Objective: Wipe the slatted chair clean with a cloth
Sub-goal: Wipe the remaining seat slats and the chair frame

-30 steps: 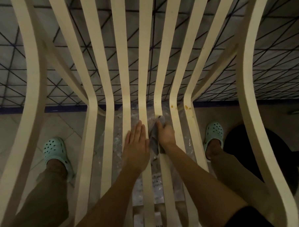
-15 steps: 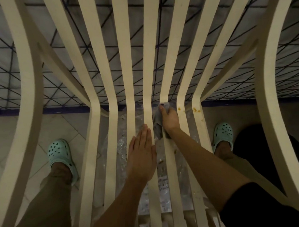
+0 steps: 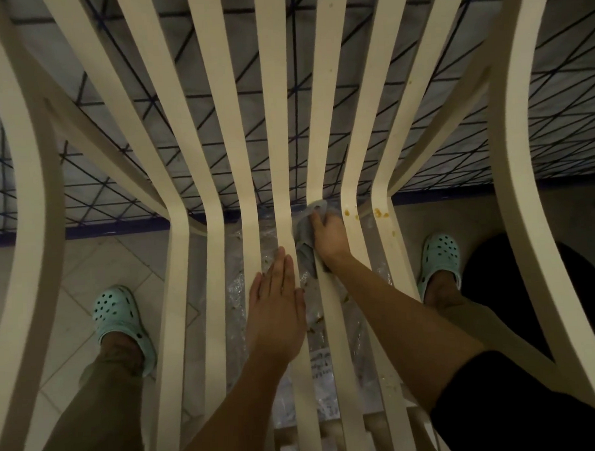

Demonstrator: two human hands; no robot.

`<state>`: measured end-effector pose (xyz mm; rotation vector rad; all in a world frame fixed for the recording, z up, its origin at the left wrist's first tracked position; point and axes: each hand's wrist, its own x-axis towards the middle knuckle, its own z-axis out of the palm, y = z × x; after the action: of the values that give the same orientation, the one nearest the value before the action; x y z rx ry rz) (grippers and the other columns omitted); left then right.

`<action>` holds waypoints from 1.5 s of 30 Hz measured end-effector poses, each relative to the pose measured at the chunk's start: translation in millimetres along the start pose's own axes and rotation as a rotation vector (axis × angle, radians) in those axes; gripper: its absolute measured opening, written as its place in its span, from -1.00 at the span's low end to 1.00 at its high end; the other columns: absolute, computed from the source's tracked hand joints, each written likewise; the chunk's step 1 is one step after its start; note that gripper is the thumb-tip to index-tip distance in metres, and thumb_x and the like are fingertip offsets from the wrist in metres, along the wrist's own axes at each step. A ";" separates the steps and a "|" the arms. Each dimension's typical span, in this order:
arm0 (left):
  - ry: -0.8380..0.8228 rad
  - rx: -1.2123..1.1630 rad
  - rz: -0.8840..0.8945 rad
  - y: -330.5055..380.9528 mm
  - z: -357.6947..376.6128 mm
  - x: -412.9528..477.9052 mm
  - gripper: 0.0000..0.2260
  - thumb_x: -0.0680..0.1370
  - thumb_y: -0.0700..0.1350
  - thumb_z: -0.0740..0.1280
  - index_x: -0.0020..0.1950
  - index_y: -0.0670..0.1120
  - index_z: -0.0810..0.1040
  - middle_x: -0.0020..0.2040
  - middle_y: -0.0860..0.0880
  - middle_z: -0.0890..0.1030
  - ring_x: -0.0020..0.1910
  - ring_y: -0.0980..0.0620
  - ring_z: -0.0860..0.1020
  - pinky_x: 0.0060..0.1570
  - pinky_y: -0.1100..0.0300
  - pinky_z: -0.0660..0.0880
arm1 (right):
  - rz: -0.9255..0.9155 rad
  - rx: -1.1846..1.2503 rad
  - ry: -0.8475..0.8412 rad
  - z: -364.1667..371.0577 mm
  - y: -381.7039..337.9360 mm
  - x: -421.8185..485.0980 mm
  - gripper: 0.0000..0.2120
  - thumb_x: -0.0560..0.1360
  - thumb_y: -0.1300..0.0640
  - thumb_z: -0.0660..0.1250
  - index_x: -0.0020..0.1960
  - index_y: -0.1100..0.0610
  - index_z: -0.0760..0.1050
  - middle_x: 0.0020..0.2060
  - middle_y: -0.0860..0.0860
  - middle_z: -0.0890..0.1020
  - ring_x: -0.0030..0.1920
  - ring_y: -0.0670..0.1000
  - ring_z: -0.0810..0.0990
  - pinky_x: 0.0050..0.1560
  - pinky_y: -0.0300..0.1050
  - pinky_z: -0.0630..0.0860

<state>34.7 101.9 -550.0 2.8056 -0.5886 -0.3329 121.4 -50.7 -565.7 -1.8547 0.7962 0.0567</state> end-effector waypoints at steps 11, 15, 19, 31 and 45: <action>0.012 0.043 0.001 -0.6 -0.6 -1.0 -0.46 0.63 0.07 -0.24 0.58 -0.09 -0.06 0.59 -0.01 -0.08 0.55 0.08 -0.03 0.52 0.05 -0.05 | 0.030 -0.081 -0.013 -7.0 7.8 -40.6 -0.51 0.64 -0.11 0.03 0.16 0.31 0.43 0.04 0.23 0.55 0.06 0.20 0.53 -0.01 -0.09 0.38; -0.003 0.091 -0.005 -1.2 -1.7 -0.8 -0.45 0.62 0.08 -0.27 0.58 -0.10 -0.05 0.59 -0.03 -0.07 0.56 0.07 -0.04 0.52 0.06 -0.06 | 0.029 -0.096 -0.007 -8.6 17.9 -76.0 -0.52 0.64 -0.11 0.02 0.19 0.29 0.43 0.05 0.23 0.55 0.06 0.18 0.53 0.05 -0.05 0.41; -0.008 0.034 0.038 -3.0 -2.1 -21.6 -0.43 0.60 0.06 -0.27 0.57 -0.12 0.02 0.59 -0.03 -0.01 0.55 0.06 0.00 0.52 0.06 -0.08 | 0.103 -0.008 0.030 -12.4 25.7 -111.2 -0.56 0.65 -0.09 0.04 0.16 0.25 0.48 -0.02 0.20 0.57 -0.01 0.16 0.56 0.10 0.01 0.50; -0.080 -0.123 0.040 16.1 -0.5 -100.2 -0.51 0.66 -0.08 0.00 0.58 -0.07 -0.07 0.58 0.04 -0.14 0.53 0.13 -0.22 0.52 0.09 -0.17 | 0.102 -0.009 -0.012 -28.8 75.3 -233.6 -0.59 0.61 -0.11 0.05 0.19 0.20 0.38 0.02 0.13 0.52 0.03 0.11 0.51 0.05 -0.01 0.44; -0.127 0.033 0.104 14.7 -4.1 -136.3 -0.33 0.47 0.13 -0.41 0.56 -0.07 -0.16 0.56 0.03 -0.21 0.52 0.09 -0.24 0.50 0.11 -0.19 | 0.200 0.011 0.057 -28.1 111.2 -298.3 -0.74 0.65 0.03 0.12 -0.05 0.17 0.47 -0.25 0.05 0.54 -0.27 -0.11 0.51 -0.22 -0.48 0.39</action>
<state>-91.1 146.9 -518.8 2.7876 -0.7715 -0.4872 -179.5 49.5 -526.8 -1.7681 1.0176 0.1265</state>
